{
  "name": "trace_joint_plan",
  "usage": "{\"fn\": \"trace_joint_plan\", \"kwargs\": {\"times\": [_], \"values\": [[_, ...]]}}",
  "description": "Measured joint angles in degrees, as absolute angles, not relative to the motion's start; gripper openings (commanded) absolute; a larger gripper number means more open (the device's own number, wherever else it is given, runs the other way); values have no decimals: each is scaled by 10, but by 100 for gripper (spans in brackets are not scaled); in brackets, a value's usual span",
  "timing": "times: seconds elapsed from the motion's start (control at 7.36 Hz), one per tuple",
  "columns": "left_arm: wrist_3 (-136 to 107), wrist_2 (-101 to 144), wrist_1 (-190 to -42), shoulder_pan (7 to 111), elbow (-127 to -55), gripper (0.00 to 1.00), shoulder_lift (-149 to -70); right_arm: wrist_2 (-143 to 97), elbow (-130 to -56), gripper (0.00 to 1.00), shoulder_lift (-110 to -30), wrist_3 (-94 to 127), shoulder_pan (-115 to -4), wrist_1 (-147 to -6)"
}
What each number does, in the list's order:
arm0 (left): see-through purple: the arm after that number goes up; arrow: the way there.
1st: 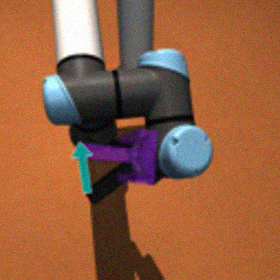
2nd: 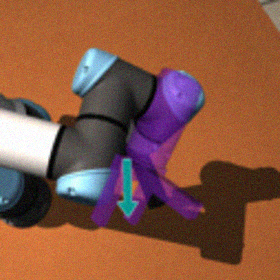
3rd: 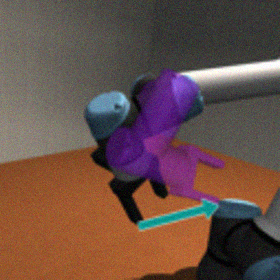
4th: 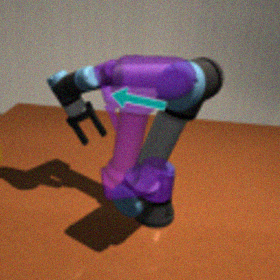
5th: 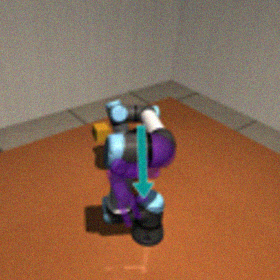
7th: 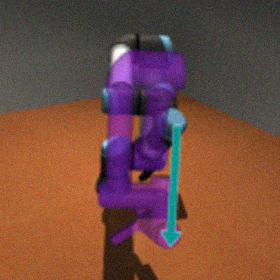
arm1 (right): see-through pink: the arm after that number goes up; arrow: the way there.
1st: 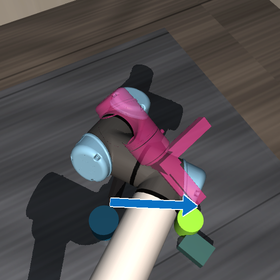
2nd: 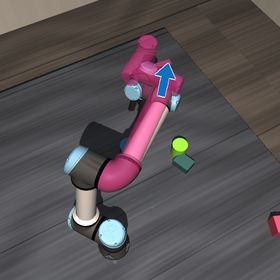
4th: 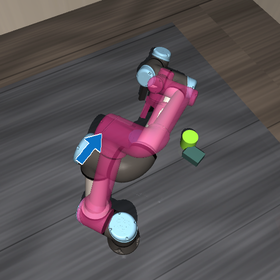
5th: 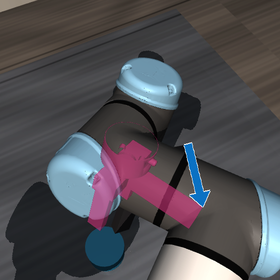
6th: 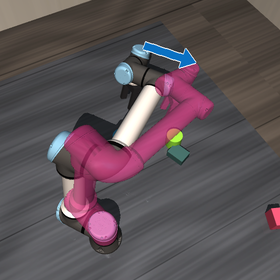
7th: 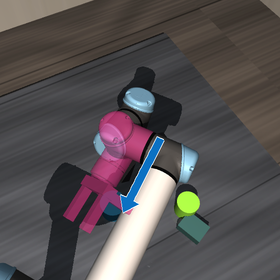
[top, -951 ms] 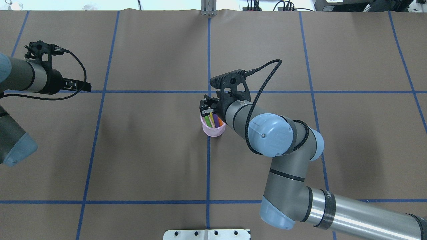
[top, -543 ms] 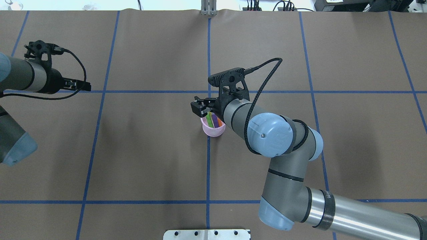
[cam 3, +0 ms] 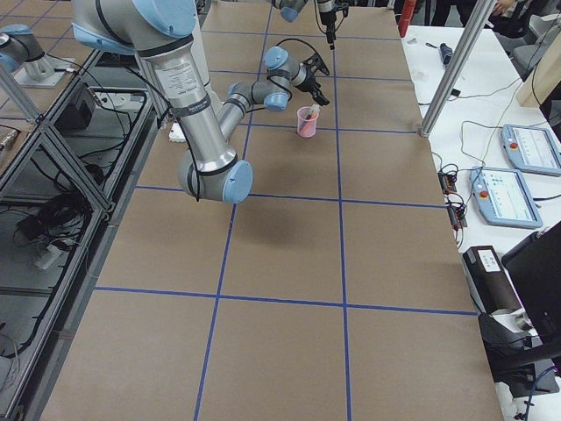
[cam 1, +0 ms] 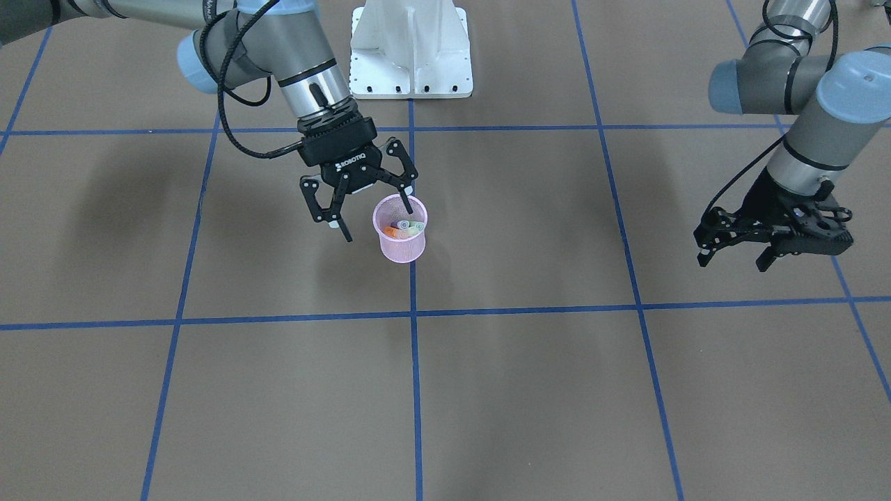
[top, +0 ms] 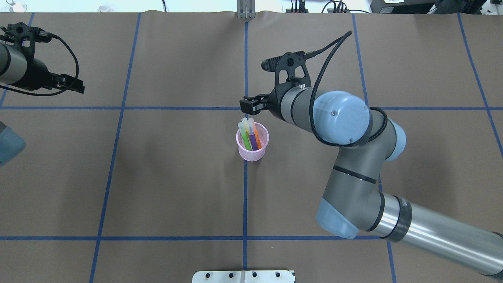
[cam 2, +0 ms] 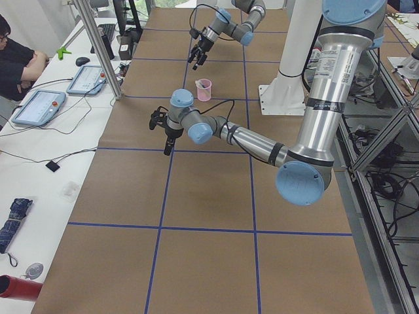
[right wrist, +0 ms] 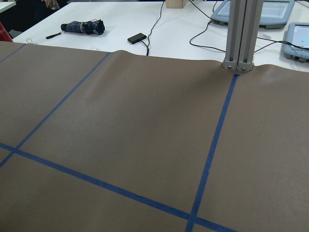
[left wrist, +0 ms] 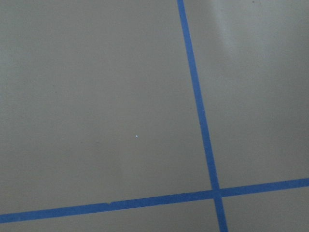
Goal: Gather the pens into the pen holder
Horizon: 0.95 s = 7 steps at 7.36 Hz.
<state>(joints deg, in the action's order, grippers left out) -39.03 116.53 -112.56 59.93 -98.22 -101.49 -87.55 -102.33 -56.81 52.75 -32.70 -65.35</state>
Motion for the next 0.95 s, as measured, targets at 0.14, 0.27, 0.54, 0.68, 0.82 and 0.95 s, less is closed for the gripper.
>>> {"fn": "trace_joint_plan", "kwargs": {"times": [0.14, 0.27, 0.54, 0.68, 0.82, 0.95], "values": [[-336, 1170, -1079, 622, -984, 100, -1026, -945, -1035, 100, -569, 524, -369, -705], [-274, 1172, -1019, 644, -986, 100, -1045, -1017, -1040, 100, -574, 517, -413, -750], [-157, 1178, -907, 683, -993, 100, -1076, -1128, -1042, 100, -593, 458, -488, -827], [-104, 1194, -867, 703, -995, 100, -1084, -1171, -1041, 100, -606, 393, -527, -869], [-63, 1222, -835, 723, -996, 100, -1088, -1211, -1038, 100, -620, 313, -570, -911], [-40, 1249, -811, 739, -996, 100, -1089, -1243, -1036, 100, -643, 229, -610, -946]]}}
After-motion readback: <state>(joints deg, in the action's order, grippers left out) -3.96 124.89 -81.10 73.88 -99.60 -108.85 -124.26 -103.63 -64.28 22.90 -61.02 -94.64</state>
